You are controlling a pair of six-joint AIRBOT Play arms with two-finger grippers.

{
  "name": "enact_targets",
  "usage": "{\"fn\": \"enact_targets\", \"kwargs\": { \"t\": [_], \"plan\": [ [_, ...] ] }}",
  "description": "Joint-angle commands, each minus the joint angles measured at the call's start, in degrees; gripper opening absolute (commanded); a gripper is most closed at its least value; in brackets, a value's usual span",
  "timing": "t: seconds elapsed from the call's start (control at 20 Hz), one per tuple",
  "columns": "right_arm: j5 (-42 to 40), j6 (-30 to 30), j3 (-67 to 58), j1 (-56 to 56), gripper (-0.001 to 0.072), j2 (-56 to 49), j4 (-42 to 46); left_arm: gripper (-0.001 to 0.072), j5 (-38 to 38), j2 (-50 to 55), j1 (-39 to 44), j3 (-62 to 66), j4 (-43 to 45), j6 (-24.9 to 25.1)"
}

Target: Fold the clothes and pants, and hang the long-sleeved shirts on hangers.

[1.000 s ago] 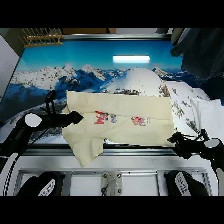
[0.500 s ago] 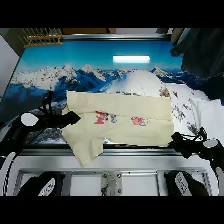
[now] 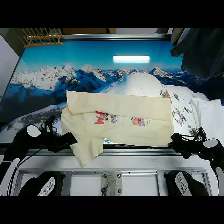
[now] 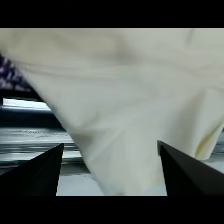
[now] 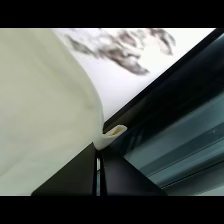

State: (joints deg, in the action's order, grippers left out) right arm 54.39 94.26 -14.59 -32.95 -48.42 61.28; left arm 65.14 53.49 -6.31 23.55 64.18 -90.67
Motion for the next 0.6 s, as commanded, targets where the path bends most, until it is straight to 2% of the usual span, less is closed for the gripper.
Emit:
{"fn": "enact_targets", "kwargs": {
  "t": [0.0, 0.2, 0.45, 0.5, 0.55],
  "plan": [
    [0.02, -0.04, -0.07, -0.02, 0.0008, -0.02, -0.09, 0.0642, -1.77, 0.04, -0.28, -3.43, 0.70, -1.49],
    [0.02, -0.02, -0.07, -0.02, 0.0008, -0.02, -0.09, 0.0642, -3.43, 0.07, 0.61, -4.98, 0.11, -1.79],
    [0.09, -0.02, -0.07, -0.02, 0.0008, -0.02, -0.09, 0.0618, -6.19, 4.98, 10.27, -1.99, -1.05, -2.38],
    [0.09, -0.02, -0.09, -0.02, 0.0008, -0.02, -0.09, 0.0428, -5.73, 6.56, 11.45, -0.46, -0.70, -2.38],
    [0.22, -0.04, -0.22, -0.02, 0.0008, -0.02, -0.07, 0.0143, -4.85, 7.98, 11.96, 1.20, -0.68, -2.36]
  ]
}}
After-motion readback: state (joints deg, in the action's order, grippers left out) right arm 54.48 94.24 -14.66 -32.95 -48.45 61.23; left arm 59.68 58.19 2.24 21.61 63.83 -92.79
